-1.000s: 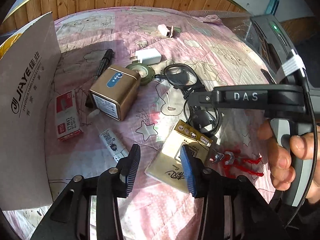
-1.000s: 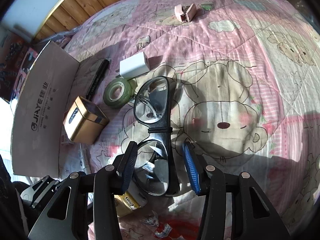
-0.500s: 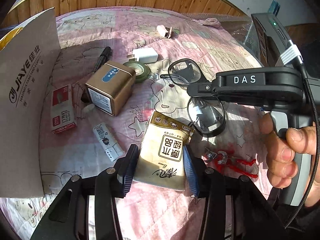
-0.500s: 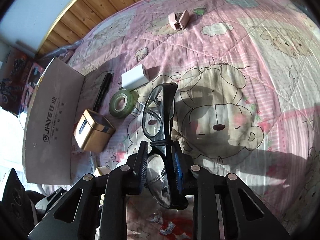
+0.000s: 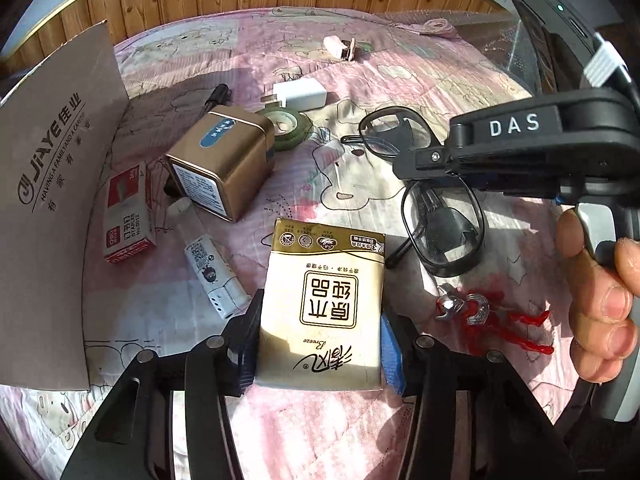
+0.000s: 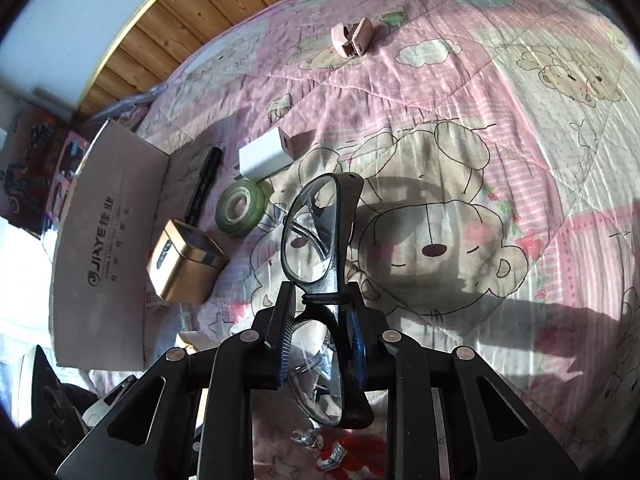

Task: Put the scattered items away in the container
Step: 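Carry the glasses with right gripper while left gripper carries the tissue pack to the box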

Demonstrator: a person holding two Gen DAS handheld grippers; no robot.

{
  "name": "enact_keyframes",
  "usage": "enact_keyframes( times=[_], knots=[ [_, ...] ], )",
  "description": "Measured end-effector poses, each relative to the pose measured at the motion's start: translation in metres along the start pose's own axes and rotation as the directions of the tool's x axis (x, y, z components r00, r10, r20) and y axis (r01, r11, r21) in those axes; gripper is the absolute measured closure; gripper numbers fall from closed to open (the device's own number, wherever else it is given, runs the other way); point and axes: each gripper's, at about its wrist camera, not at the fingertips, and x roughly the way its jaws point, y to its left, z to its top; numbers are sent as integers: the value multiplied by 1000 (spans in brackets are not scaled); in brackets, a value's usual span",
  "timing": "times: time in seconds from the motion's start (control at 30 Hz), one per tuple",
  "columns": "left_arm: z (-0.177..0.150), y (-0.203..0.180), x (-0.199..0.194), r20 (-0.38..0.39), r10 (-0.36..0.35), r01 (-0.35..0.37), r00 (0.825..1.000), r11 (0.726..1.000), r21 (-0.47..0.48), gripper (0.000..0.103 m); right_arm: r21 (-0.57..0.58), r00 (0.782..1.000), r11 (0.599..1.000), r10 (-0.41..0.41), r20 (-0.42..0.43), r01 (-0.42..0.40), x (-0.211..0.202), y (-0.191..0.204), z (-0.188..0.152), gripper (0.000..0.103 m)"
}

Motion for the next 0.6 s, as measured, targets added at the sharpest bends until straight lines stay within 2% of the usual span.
enact_keyframes(
  times=[0.33, 0.6],
  knots=[
    [7, 7, -50, 46, -38, 40, 998, 998, -39, 52, 7, 999, 1000, 11, 40, -12, -30, 11, -14, 77],
    [12, 11, -75, 65, -11, 15, 998, 998, -54, 52, -7, 999, 1000, -4, 50, 4, -45, 25, -32, 77]
  ],
)
